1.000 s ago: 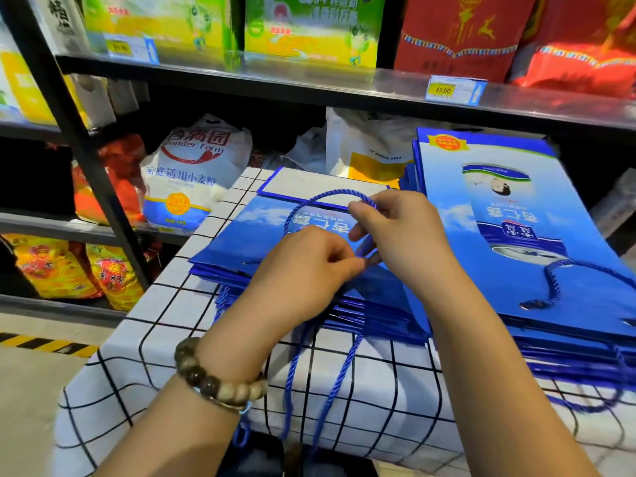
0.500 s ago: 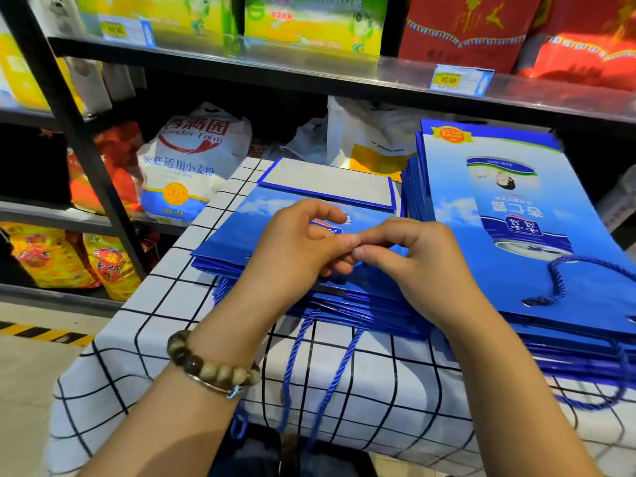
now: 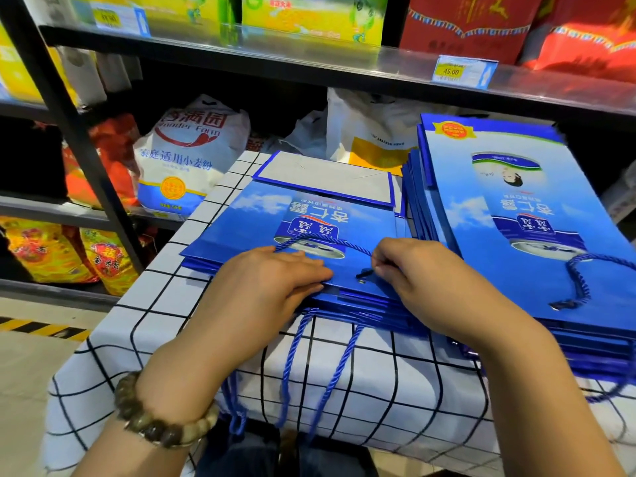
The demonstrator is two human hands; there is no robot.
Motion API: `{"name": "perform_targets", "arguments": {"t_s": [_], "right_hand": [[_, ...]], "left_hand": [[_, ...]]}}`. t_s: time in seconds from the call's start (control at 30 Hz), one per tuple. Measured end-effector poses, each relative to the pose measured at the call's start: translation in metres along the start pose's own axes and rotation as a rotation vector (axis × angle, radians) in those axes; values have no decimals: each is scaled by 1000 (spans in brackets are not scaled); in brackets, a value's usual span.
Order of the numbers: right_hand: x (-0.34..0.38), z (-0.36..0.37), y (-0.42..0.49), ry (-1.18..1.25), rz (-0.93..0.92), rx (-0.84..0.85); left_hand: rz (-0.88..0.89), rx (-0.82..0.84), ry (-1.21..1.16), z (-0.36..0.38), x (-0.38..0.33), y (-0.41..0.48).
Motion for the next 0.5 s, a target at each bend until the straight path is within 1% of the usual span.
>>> {"name": "perform_targets", "arguments": {"t_s": [0.07,0.17,0.27,0.5], "right_hand": [[1,-2,0,0,-10,2],[2,-2,-1,-3,-31,25],[1,-2,-1,15,-19,55],[0,-1,1,-32,-1,78]], "left_hand": [[19,-38,3,-1,-1,0],[35,-46,5,0,-2,0],[36,-58,-2,0,-2,0],[45,-92,-11,0,-1,0]]}}
Point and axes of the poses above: each hand's wrist, its own y-axis towards the middle knuckle, its own z-axis out of the palm, x = y × z, the point moved 7 cm from there along y, towards the middle knuckle
